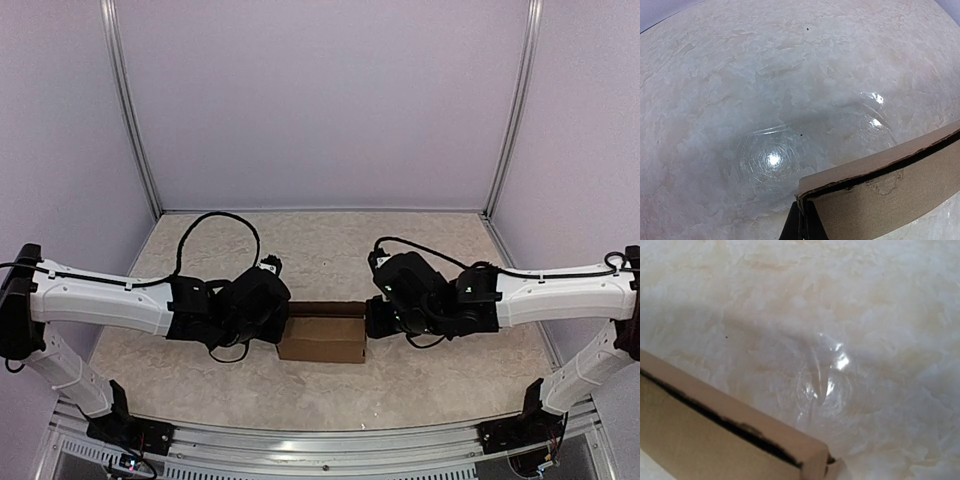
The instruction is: Fold the paper box
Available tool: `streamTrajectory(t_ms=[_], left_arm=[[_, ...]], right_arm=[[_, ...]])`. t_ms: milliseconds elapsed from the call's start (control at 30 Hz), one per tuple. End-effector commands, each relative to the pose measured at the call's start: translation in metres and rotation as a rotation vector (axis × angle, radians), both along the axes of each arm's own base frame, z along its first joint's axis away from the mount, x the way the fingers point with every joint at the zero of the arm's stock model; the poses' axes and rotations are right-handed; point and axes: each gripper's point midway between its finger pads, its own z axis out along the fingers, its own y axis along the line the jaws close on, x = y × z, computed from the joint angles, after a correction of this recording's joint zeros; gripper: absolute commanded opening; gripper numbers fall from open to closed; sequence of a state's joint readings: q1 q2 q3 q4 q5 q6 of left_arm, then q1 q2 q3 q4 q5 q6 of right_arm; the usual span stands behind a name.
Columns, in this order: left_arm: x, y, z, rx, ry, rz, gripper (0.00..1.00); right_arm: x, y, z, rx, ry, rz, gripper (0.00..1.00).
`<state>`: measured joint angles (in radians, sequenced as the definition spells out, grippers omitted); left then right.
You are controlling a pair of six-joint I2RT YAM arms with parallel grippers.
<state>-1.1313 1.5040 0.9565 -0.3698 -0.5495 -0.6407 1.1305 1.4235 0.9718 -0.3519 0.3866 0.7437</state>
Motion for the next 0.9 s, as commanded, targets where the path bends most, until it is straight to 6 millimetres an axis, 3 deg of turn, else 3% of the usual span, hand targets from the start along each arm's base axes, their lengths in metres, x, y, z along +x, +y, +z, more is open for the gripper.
streamTrajectory(t_ms=[0,400,867], left_arm=[[-0.009,-0.004,-0.008,0.008,0.016,-0.023,0.0],[-0.012,-0.007,-0.01,0.019,0.011,-0.029,0.0],[-0.011,-0.009,-0.01,0.026,0.006,-0.029,0.0]], right_arm=[[-0.005,0.011,-0.005,0.069,0.079,-0.022,0.0],[0.003,0.005,-0.019,0.191,0.2,-0.108,0.0],[0.01,-0.005,-0.019,0.252,0.248,-0.135,0.0]])
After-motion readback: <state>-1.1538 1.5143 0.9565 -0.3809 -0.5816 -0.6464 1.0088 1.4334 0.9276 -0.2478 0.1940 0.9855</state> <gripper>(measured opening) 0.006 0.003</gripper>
